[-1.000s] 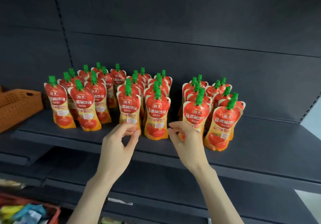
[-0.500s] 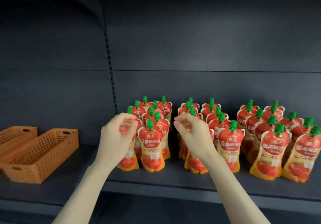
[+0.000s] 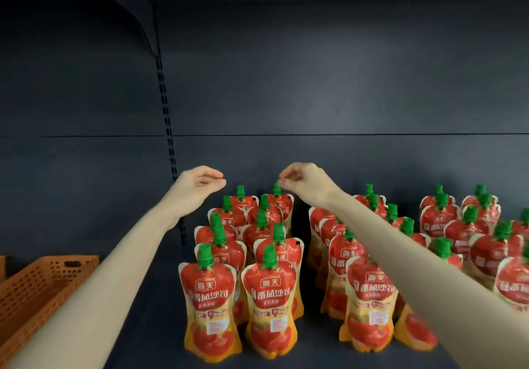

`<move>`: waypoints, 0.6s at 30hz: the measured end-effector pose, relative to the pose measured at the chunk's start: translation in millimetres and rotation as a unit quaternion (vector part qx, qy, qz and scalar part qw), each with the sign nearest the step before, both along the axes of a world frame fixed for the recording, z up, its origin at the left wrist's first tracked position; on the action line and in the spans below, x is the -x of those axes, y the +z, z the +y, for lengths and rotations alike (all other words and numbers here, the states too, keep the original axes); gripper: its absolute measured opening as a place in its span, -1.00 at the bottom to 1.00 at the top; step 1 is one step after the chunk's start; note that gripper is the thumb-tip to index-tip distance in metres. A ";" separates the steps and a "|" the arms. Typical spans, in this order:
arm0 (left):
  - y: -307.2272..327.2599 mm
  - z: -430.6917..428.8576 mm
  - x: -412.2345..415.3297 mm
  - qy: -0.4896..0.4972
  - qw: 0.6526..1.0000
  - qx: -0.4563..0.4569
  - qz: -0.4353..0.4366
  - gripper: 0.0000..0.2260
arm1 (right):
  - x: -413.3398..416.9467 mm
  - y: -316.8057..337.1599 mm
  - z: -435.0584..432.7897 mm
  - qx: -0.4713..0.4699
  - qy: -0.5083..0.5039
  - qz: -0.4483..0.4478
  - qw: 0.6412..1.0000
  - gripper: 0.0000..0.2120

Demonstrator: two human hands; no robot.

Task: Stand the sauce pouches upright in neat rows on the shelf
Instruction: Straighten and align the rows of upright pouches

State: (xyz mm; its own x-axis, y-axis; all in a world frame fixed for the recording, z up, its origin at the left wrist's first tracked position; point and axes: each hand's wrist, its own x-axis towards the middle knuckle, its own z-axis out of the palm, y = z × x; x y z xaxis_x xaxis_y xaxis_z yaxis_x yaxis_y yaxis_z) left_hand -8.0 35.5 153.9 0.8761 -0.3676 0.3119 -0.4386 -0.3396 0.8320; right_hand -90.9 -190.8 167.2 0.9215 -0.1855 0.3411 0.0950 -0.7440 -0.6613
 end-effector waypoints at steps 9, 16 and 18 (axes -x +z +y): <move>-21.3 -23.0 -83.5 -0.091 0.991 -0.058 0.076 -0.72 | -86.2 1.1 -23.4 0.115 -0.001 0.146 0.983 -0.62; -37.0 -45.9 -117.3 -0.170 0.975 -0.060 0.129 -0.72 | -116.0 -9.6 -28.9 0.150 0.025 0.227 0.962 -0.65; -44.2 -48.9 -125.0 -0.201 0.967 -0.054 0.150 -0.74 | -120.1 -10.6 -28.4 0.169 0.027 0.234 0.957 -0.72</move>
State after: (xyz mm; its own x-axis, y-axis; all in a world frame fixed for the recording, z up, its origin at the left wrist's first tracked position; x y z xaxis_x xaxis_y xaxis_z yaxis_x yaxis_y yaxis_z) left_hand 116.9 -13.5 109.6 0.7007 -0.7134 0.0077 -0.2983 -0.2831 0.9115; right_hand 29.2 -219.2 156.5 0.9932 -0.0846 -0.0803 -0.1082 -0.9256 -0.3626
